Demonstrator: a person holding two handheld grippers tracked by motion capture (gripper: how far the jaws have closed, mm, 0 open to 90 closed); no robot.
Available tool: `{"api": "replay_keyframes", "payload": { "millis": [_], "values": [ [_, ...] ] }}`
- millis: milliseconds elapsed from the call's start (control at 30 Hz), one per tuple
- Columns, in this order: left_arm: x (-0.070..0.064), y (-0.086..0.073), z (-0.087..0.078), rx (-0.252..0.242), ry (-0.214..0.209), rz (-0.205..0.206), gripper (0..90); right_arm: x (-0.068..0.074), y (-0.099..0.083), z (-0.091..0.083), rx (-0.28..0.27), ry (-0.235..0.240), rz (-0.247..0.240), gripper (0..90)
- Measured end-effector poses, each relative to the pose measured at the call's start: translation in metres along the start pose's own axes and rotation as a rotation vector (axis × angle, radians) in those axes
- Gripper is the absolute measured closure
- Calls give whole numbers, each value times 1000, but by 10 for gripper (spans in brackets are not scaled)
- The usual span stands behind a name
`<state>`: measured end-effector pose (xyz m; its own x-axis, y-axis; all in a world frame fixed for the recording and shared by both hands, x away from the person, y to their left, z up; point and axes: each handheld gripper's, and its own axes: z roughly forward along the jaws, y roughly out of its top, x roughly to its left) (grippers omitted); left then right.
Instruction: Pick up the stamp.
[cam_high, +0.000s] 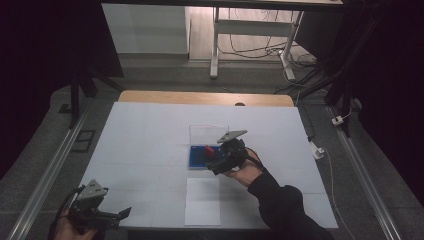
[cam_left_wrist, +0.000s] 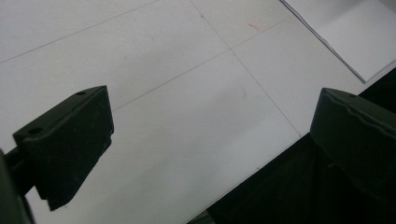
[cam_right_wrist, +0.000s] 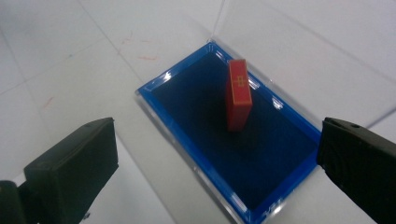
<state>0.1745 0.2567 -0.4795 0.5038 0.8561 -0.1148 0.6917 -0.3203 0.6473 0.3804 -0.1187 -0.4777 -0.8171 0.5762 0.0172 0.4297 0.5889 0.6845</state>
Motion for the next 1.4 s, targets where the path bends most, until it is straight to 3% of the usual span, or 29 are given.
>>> {"api": "replay_keyframes", "payload": {
  "millis": [300,467,500,533,600,667,767,1100,1200,1400],
  "values": [
    [0,0,0,4,-7,14,6,-4,6,18,19,-21,-12,29],
    [0,1,1,5,-8,17,7,-6,10,26,32,-31,-19,153],
    [0,1,1,5,-9,18,7,-8,12,28,39,-31,-29,221],
    [0,1,1,5,-9,18,7,-8,12,28,39,-31,-29,221],
    [0,1,1,4,-9,17,7,-9,14,31,42,-30,-39,315],
    [0,1,1,5,-11,18,7,-10,15,32,43,-28,-36,335],
    [-1,1,1,7,-13,23,7,-14,16,34,42,-30,-31,458],
    [-1,1,1,9,-18,27,8,-19,18,36,28,16,-39,726],
    [-1,1,1,8,-18,29,8,-18,18,36,33,19,-48,792],
    [-1,1,1,8,-19,30,8,-19,18,34,34,17,-82,807]
  ]
}}
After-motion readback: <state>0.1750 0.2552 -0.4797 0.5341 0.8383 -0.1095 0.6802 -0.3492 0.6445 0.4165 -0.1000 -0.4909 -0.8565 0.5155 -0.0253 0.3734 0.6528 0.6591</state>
